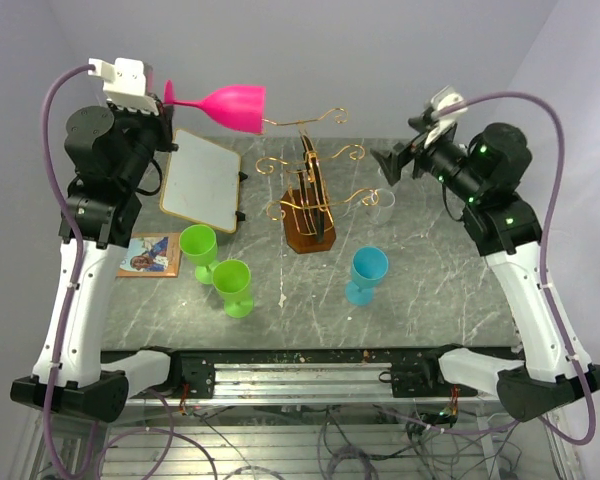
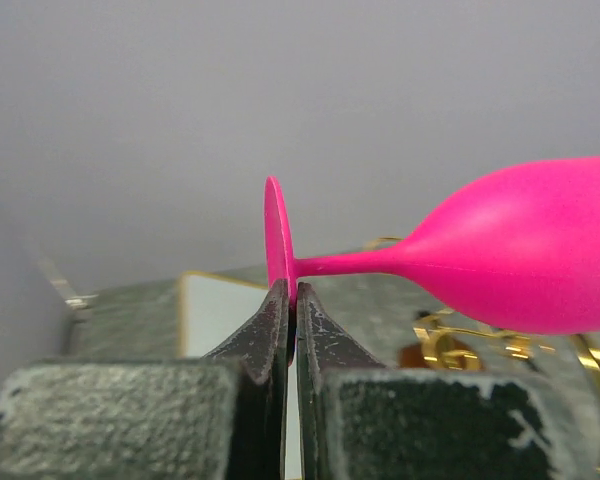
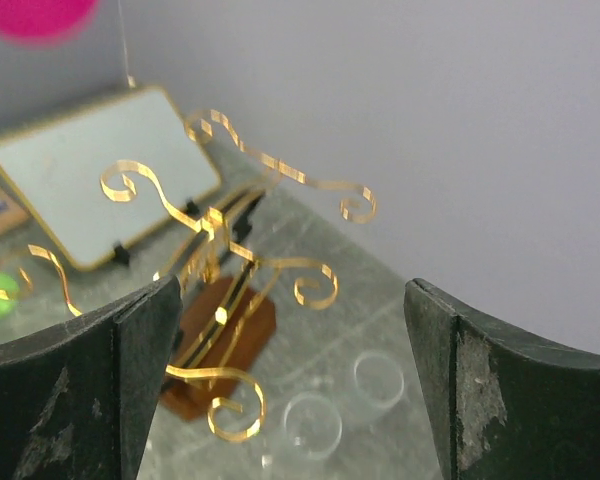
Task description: Place the wine glass upside down on the wine glass rack
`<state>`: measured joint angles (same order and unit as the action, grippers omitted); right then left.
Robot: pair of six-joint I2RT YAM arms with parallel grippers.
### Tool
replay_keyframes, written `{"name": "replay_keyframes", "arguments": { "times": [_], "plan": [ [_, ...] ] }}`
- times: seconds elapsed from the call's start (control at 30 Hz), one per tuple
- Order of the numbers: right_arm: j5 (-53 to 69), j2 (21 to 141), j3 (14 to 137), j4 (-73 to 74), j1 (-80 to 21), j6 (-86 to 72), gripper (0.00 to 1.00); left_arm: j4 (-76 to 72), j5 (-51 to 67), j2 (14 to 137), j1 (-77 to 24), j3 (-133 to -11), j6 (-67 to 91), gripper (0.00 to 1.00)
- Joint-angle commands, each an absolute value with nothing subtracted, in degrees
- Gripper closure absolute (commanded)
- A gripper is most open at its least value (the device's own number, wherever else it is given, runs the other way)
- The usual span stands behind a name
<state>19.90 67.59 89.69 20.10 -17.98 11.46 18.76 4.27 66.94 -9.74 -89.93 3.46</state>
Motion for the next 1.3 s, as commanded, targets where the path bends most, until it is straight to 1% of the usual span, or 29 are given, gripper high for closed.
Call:
{"name": "replay_keyframes", "arguments": {
  "times": [0.0, 0.2, 0.37, 0.47, 0.7, 0.83, 1.0, 1.27],
  "plan": [
    [16.04, 64.56, 78.97, 19.18, -17.94, 18.08, 0.07, 18.70, -11.76, 65.94, -9.05, -92.68, -12.41, 0.93],
    [11.85, 58.05, 67.22, 14.43, -16.73, 19.65, 0.06, 18.05, -19.70, 68.76, -9.27, -93.59, -29.16, 0.93],
    [15.52, 54.02, 61.63, 12.22, -11.28, 17.33, 0.06, 15.09, -22.58, 71.76, -10.12, -91.39, -39.46, 0.93],
    [15.88, 52.97, 60.54, 13.10, -9.83, 18.28, 0.06, 13.78, -22.81, 73.96, -11.19, -90.45, -45.66, 0.93],
    [20.18, 52.82, 55.47, 11.51, -8.60, 16.94, 0.06, 9.11, -18.79, 78.81, -15.42, -84.87, -63.04, 0.93],
    [21.04, 53.51, 53.94, 10.40, -8.19, 16.72, 0.06, 7.77, -14.73, 82.58, -17.63, -83.08, -70.01, 0.93],
    [21.42, 53.42, 53.46, 10.37, -7.36, 17.08, 0.06, 7.68, -9.61, 86.28, -19.93, -83.14, -74.77, 0.93],
    [22.86, 53.91, 52.35, 10.25, -6.98, 17.34, 0.06, 12.22, -4.23, 91.79, -22.65, -88.58, -79.63, 0.93]
  ]
}}
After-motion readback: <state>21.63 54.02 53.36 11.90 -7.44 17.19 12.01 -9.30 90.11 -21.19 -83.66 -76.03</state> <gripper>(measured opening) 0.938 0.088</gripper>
